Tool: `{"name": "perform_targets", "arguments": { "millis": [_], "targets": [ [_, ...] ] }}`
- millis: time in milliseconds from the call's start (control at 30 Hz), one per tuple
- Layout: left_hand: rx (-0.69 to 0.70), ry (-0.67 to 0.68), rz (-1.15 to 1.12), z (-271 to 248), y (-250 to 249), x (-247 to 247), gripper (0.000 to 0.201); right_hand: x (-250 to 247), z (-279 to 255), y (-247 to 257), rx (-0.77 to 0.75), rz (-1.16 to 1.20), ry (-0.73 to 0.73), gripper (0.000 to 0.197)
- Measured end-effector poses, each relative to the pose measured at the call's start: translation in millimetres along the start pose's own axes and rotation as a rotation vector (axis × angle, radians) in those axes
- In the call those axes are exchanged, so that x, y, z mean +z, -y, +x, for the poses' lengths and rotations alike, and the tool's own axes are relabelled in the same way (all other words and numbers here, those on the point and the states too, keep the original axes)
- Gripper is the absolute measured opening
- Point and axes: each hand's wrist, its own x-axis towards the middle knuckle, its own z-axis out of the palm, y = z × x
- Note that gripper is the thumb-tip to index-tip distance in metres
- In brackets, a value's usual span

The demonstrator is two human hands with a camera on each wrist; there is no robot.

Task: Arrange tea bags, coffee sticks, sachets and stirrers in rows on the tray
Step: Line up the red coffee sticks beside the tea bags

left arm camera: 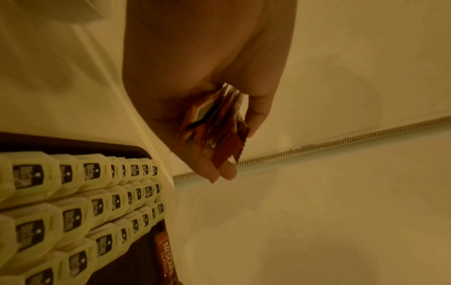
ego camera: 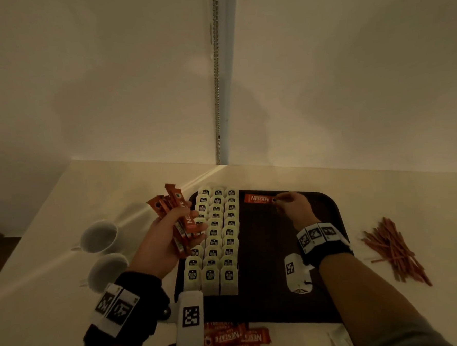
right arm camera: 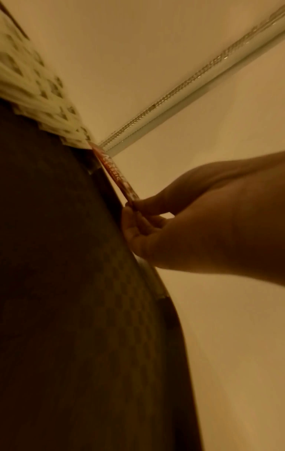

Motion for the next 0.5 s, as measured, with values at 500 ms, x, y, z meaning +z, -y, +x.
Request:
{"name": "perform_targets", "arguments": {
  "millis": [500],
  "targets": [
    [0.034,-0.051,0.146,4,2,-15,0.011,29,24,1,0.06,-0.294,-0.167,0.022]
  ]
}}
